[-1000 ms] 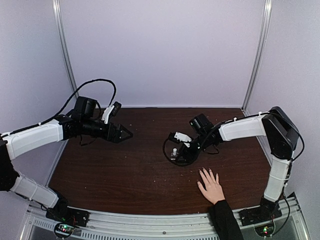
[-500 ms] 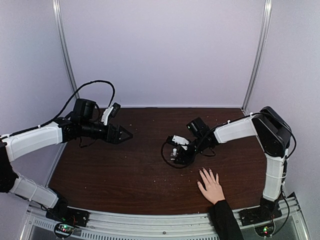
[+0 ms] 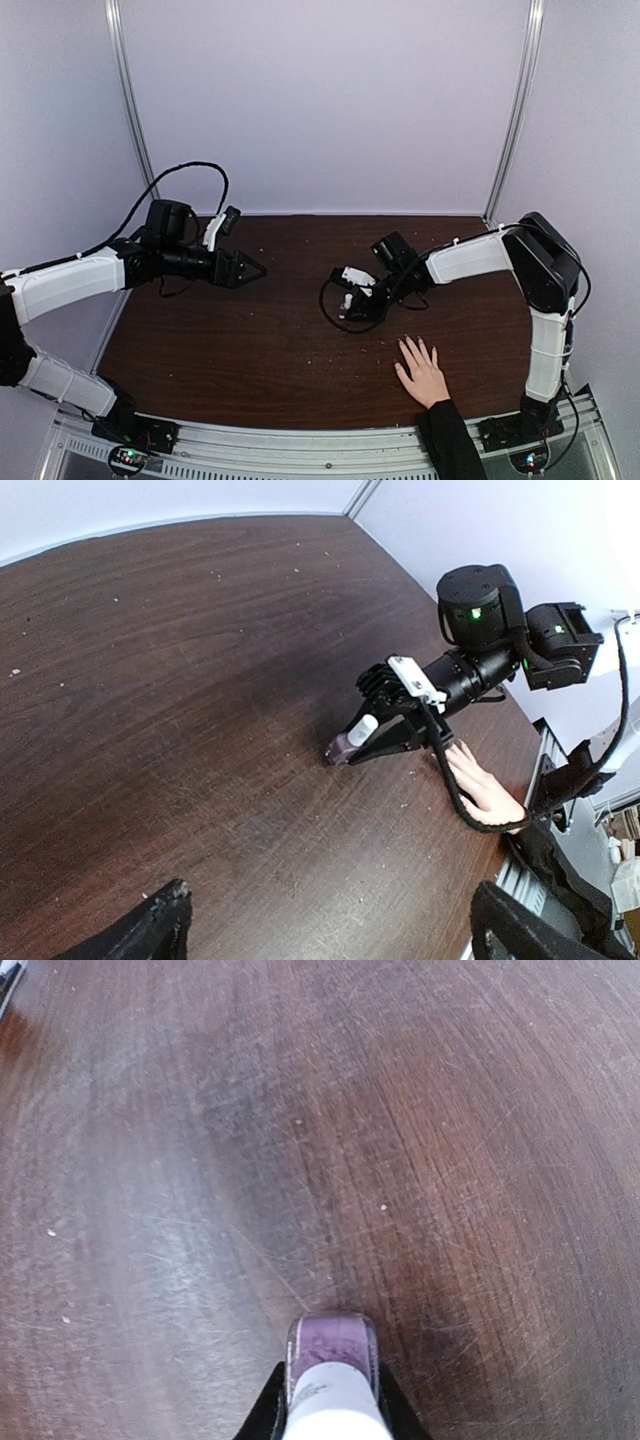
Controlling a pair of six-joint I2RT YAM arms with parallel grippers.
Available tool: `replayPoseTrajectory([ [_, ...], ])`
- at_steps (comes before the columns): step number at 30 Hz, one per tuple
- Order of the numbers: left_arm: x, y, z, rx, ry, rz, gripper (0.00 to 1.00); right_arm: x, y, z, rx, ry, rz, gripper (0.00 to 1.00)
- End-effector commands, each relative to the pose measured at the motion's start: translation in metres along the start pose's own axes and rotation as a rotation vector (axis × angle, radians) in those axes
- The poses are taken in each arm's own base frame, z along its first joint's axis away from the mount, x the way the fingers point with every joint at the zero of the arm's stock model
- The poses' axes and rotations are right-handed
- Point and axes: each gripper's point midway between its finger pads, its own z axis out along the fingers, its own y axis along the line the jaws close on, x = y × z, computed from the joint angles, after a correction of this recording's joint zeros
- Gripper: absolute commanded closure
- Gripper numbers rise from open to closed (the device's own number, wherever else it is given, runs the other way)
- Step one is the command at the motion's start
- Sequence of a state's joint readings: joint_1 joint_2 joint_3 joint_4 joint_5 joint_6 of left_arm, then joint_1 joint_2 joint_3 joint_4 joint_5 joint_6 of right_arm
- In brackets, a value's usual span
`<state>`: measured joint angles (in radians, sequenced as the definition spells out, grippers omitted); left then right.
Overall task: Paint the nails
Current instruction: Pick up the nail polish bottle from the center of the board.
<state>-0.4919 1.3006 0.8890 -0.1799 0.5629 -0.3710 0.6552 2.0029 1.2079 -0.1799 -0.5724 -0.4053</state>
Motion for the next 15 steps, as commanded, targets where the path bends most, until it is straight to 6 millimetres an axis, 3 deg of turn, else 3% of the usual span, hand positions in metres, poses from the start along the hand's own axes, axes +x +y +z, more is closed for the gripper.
replayPoseTrajectory([
  [1,-0.016,-0.017,-0.010,0.047,-0.066,0.074,0.02,-0.049,0.022,-0.037,-0.068,-0.124,0.003,0.86],
  [4,-0.017,-0.025,-0.014,0.077,-0.083,0.115,0.03,-0.070,0.043,-0.066,-0.121,-0.190,0.008,0.88],
  [8,-0.013,-0.054,-0.016,0.169,-0.112,0.234,0.04,-0.089,0.074,-0.100,-0.205,-0.223,-0.003,0.91],
  [15,-0.009,-0.111,-0.013,0.348,-0.119,0.442,0.15,-0.102,0.127,-0.125,-0.320,-0.199,-0.046,0.93],
])
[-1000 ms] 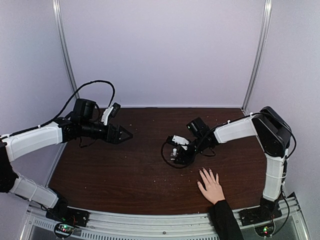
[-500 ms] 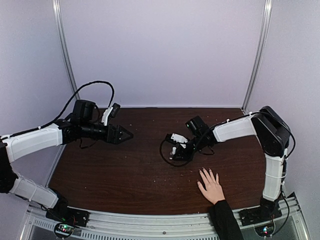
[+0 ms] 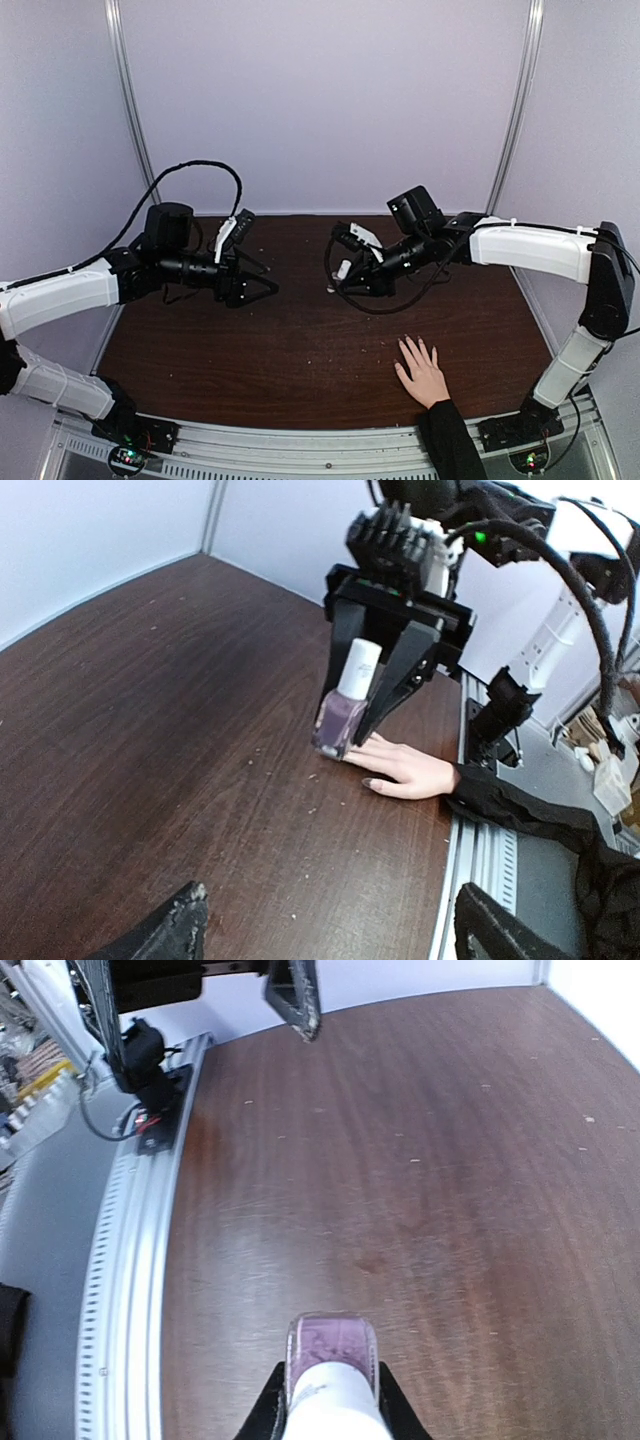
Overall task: Paint the nails
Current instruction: Pick up the nail polish bottle from the center of the board, then pass from the right arm to the left
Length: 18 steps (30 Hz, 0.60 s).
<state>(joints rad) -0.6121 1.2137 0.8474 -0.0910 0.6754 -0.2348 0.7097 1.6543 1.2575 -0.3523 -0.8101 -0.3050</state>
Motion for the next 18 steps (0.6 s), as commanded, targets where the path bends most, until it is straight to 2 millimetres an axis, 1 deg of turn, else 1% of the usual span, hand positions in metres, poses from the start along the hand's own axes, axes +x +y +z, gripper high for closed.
replayPoseTrajectory([
  [1,-0.027,-0.037,0.004,0.129,-0.089,0.210,0.16,-0.002,0.046,-0.001,-0.128,0.057,0.026,0.93],
  [3,-0.029,-0.047,0.009,0.157,-0.102,0.248,0.19,-0.002,0.055,0.000,-0.133,0.077,0.010,0.94],
  [7,-0.031,-0.060,0.017,0.189,-0.114,0.305,0.26,-0.002,0.065,0.002,-0.141,0.128,0.001,0.97],
  [10,-0.031,-0.066,0.024,0.206,-0.106,0.327,0.31,-0.003,0.072,0.003,-0.155,0.160,0.003,0.99],
  [13,-0.031,-0.070,0.033,0.207,-0.099,0.343,0.35,-0.008,0.078,0.002,-0.160,0.163,-0.004,0.99],
  [18,-0.033,-0.080,0.045,0.220,-0.111,0.374,0.43,-0.010,0.083,0.003,-0.159,0.178,-0.016,1.00],
])
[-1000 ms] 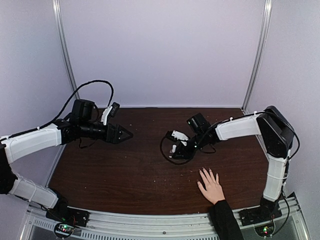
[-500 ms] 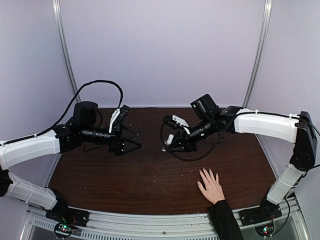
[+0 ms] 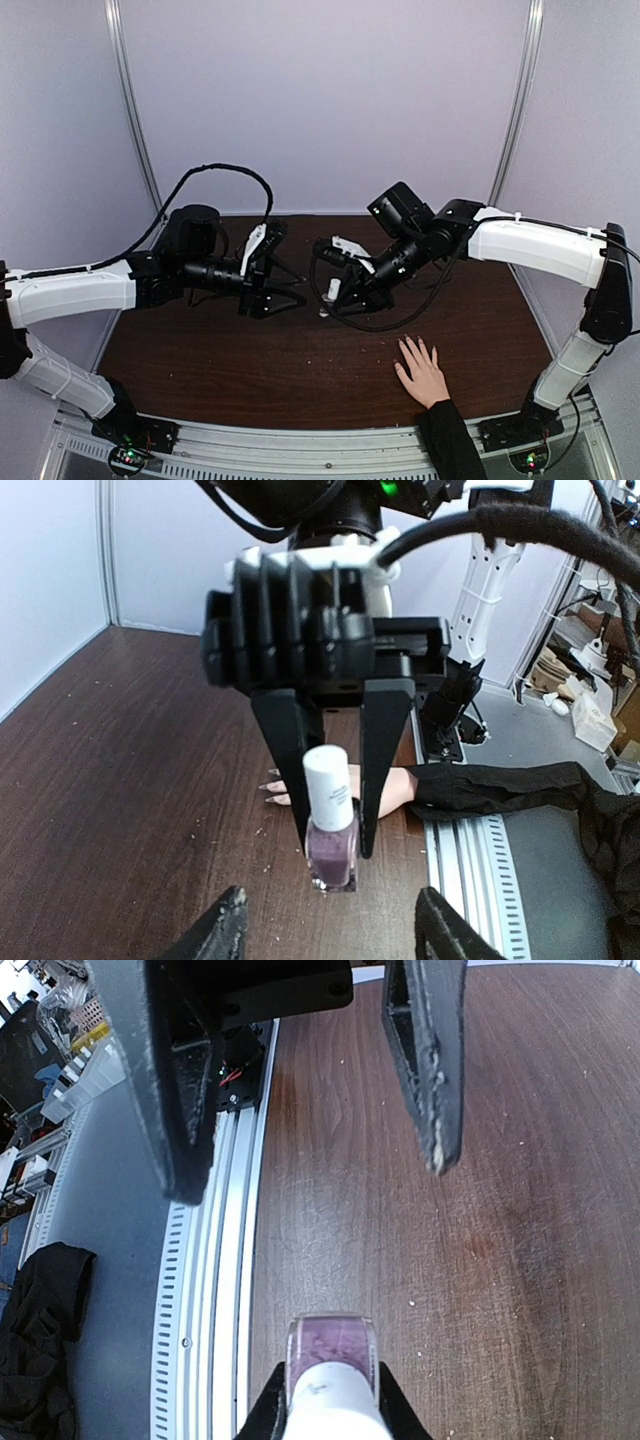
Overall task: Paint the nails
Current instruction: Pass from the right arm to the left
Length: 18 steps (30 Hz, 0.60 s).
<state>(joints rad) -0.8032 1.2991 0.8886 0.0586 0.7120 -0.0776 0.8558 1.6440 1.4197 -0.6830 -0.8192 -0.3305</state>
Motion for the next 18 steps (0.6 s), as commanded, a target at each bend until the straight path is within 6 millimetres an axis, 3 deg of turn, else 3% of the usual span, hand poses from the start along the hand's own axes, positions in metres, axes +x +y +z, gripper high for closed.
replayPoseTrajectory([
  [1,-0.029,-0.004,0.010,-0.005,-0.077,0.102,0.45,-0.001,0.005,0.002,0.003,0.034,-0.008,1.00],
  [9,-0.033,-0.003,0.030,-0.007,-0.091,0.059,0.57,-0.001,0.007,0.003,0.018,0.060,-0.029,1.00],
  [18,-0.034,-0.010,0.044,0.032,-0.095,0.046,0.60,-0.001,0.009,0.006,0.026,0.078,-0.044,1.00],
])
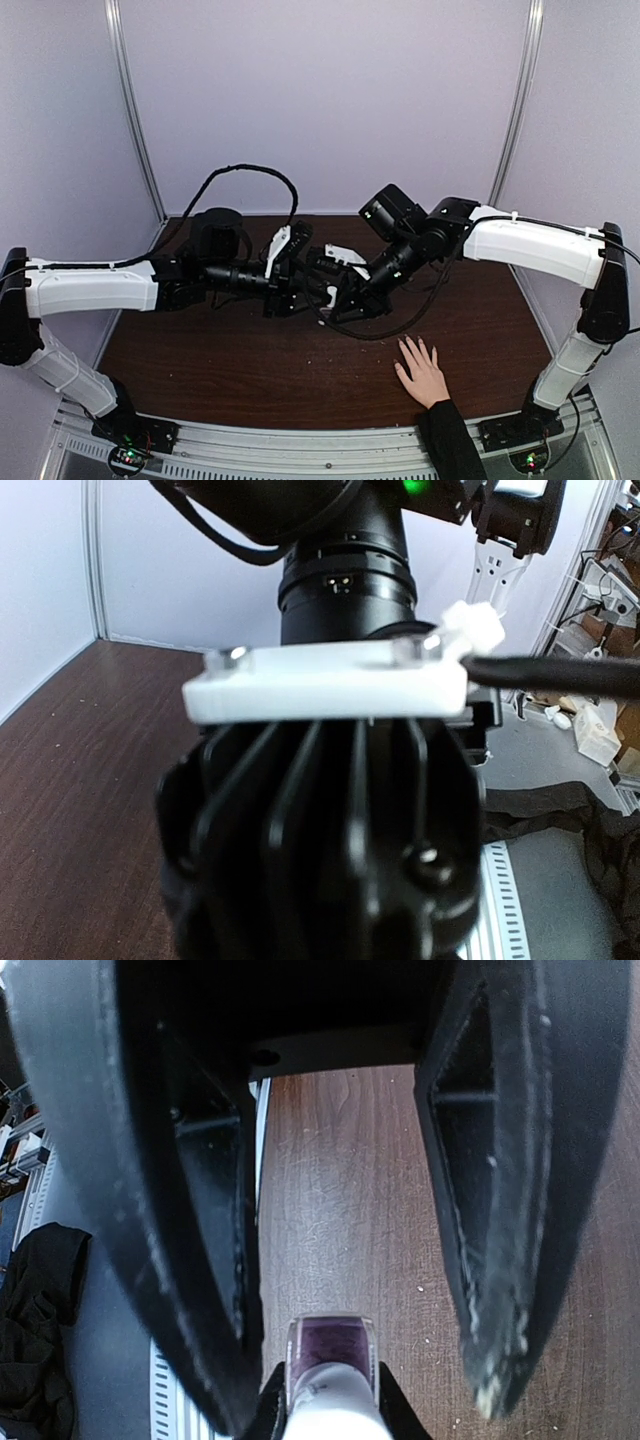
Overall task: Paint the nails
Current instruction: Pass from the right arm to the left
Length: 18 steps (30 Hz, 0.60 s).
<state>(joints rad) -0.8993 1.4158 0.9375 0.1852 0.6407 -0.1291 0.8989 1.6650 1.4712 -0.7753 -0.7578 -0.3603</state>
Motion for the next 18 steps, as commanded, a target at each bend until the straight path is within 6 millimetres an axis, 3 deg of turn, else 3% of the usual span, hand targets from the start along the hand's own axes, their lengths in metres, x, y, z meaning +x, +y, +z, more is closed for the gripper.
replayPoseTrajectory([
  [1,-0.0254,-0.0043,0.0070,0.019,-0.065,0.038,0.61,-0.0066,-0.0001,-0.0012,0.019,0.001,-0.026,1.00],
  [18,-0.0181,-0.0075,0.0162,0.048,-0.046,0.003,0.78,-0.0081,-0.0032,-0.0040,0.048,-0.003,-0.030,1.00],
])
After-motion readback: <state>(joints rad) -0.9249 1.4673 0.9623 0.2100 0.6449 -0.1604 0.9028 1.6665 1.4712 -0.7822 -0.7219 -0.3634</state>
